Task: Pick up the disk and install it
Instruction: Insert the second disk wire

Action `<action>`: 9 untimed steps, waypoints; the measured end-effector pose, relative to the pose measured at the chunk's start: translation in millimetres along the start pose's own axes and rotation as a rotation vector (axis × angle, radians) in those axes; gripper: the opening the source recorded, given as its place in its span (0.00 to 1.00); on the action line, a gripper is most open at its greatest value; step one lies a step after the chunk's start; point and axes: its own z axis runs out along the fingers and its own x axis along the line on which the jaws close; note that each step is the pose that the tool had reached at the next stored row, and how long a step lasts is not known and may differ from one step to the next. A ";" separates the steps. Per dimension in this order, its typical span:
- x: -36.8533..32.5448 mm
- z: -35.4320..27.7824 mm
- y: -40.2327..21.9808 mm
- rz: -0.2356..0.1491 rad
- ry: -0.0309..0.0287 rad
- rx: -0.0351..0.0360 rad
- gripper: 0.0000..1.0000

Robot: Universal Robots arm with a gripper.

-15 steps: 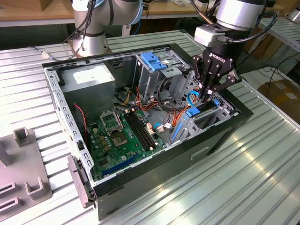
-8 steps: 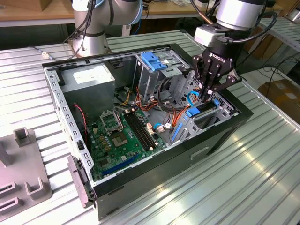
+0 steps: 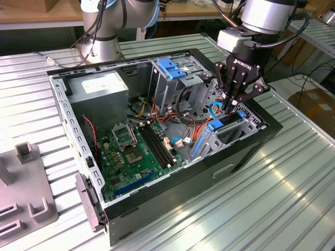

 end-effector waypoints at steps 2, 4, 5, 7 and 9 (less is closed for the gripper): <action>0.0 0.0 0.0 -0.001 0.0000 0.0002 0.16; 0.0 0.0 0.0 -0.005 0.0003 0.0008 0.16; 0.0 0.0 0.0 -0.005 0.0003 0.0009 0.16; 0.0 0.0 0.0 -0.006 0.0004 0.0009 0.16; 0.0 0.0 0.7 -0.008 0.0005 0.0014 0.16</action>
